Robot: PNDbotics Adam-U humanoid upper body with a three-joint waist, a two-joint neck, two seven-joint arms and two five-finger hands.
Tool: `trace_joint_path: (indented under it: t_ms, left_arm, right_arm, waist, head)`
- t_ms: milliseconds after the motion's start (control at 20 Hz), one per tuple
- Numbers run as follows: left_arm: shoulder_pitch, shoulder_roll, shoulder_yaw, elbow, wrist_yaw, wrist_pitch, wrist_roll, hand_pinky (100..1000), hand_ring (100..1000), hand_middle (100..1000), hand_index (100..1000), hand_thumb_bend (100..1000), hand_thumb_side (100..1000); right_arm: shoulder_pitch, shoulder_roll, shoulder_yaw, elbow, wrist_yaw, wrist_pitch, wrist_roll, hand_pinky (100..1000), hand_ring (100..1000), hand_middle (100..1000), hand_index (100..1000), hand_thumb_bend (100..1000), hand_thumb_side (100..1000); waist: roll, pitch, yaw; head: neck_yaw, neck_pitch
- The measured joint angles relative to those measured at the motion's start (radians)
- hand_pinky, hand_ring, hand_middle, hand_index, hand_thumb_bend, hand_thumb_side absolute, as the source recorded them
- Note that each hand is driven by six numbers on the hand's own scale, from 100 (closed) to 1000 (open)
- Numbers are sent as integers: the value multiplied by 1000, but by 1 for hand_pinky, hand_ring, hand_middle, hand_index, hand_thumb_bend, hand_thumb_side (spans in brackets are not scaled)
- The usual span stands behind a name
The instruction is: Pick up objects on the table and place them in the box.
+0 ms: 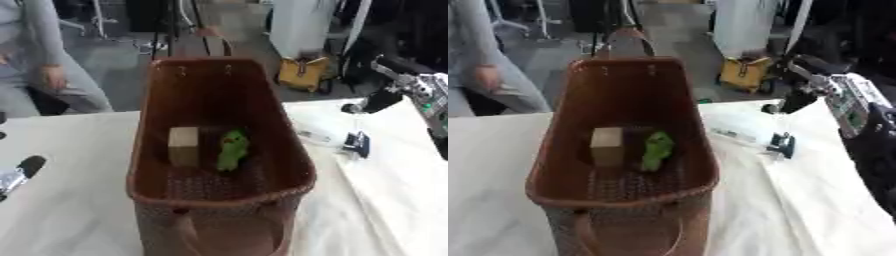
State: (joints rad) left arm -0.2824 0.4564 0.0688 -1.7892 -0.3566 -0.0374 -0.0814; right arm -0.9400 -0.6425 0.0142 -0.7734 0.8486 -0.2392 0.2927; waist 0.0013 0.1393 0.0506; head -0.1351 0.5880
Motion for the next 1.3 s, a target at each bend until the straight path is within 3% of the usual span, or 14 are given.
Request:
trace_joint_path:
  t_ms: [750, 1300]
  left_arm:
    - [-8, -10, -13, -28, 11, -9, -16, 683, 692, 738, 828, 647, 436]
    - [-14, -18, -16, -36, 12, -10, -20, 684, 692, 739, 829, 641, 447]
  right_arm:
    - [-62, 31, -44, 123, 56, 49, -41, 558, 715, 738, 814, 610, 231]
    - [-63, 49, -47, 162, 58, 66, -37, 556, 714, 737, 812, 612, 223]
  waist:
    - [5, 46, 66]
    - [19, 81, 76]
  head:
    - [-21, -17]
    - [-26, -18]
